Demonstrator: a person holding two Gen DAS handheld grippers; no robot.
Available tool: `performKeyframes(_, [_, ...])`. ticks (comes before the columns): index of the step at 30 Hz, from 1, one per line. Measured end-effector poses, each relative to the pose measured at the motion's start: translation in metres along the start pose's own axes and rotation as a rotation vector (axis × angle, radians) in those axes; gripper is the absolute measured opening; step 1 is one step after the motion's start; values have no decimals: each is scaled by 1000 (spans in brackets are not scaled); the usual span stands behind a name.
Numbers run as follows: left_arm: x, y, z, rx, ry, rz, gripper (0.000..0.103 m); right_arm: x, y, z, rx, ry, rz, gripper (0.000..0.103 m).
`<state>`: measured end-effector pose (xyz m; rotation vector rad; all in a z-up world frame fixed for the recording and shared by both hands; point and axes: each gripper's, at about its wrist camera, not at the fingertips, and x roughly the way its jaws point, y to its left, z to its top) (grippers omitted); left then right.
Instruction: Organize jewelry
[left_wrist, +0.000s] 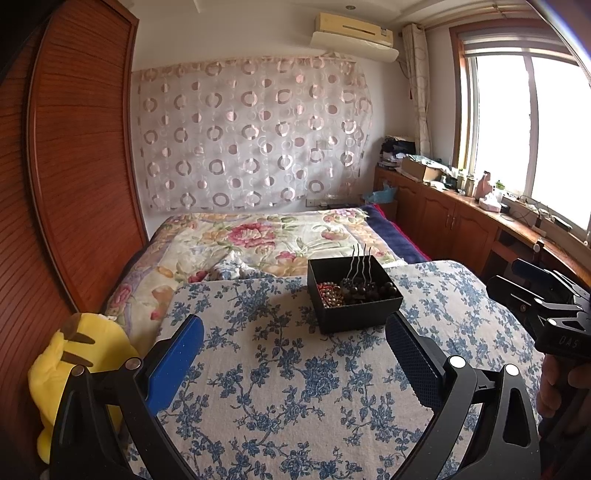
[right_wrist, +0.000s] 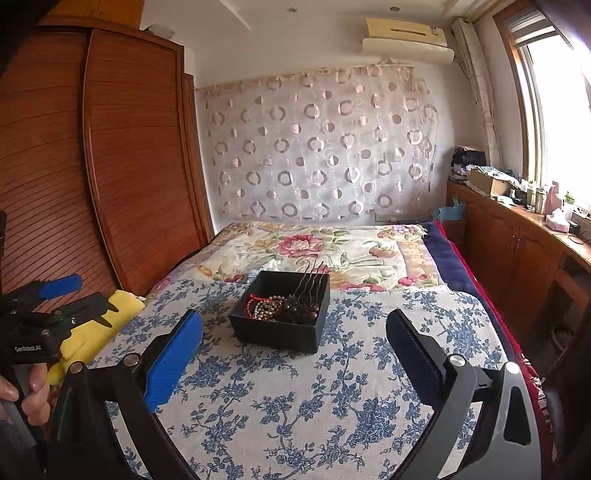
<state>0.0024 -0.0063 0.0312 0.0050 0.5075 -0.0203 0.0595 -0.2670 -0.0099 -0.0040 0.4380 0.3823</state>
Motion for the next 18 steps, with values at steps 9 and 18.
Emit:
performKeyframes(9, [0, 0, 0, 0, 1, 0, 95, 0, 1, 0, 0, -1, 1, 100])
performKeyframes(18, [0, 1, 0, 0, 1, -1, 95, 0, 1, 0, 0, -1, 1, 100])
